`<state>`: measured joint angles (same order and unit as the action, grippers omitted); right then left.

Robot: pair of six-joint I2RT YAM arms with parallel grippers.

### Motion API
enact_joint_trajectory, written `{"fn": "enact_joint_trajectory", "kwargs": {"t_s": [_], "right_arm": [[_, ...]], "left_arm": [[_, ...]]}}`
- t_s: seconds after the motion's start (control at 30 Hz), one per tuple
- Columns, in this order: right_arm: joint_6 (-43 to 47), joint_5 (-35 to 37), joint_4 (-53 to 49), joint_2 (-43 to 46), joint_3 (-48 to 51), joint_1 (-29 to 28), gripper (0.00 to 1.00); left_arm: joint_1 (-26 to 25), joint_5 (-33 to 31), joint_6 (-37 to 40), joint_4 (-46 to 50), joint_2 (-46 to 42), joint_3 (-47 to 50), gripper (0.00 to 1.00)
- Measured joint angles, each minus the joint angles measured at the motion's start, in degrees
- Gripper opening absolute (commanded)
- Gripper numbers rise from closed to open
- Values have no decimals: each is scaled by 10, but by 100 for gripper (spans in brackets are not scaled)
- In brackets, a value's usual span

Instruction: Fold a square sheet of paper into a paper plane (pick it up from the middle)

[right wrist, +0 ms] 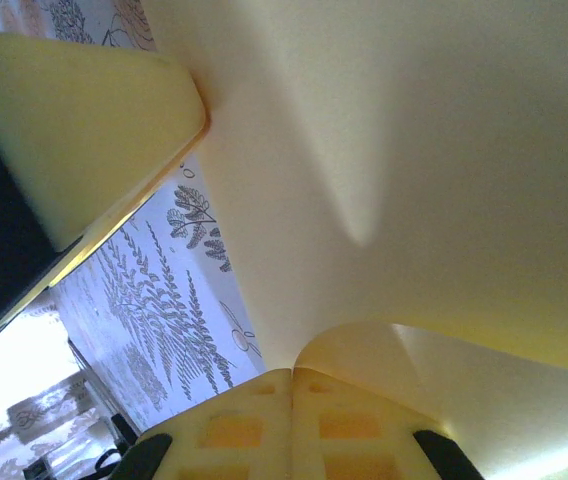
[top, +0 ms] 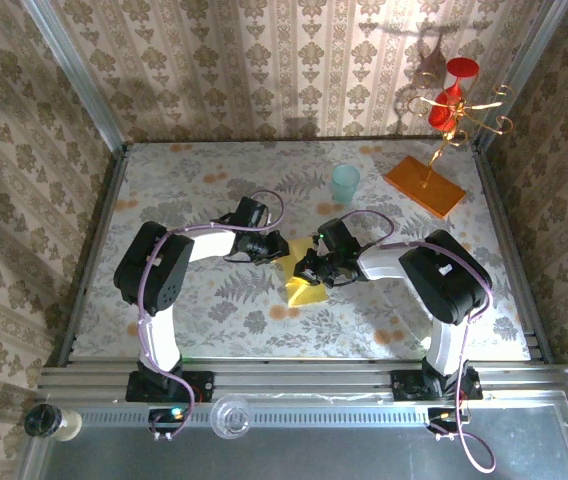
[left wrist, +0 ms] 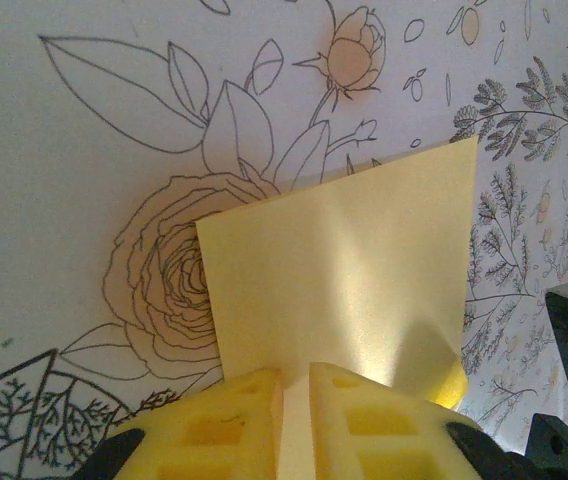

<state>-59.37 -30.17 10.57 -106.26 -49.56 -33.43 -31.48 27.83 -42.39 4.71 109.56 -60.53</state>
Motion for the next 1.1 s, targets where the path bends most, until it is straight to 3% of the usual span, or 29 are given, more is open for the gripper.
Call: {"fn": "enact_joint_trajectory", "kwargs": {"t_s": [1.1], "right_arm": [[0, 13, -4, 0, 5, 0, 5]], "left_arm": [[0, 0, 0, 1, 1, -2, 17]]}}
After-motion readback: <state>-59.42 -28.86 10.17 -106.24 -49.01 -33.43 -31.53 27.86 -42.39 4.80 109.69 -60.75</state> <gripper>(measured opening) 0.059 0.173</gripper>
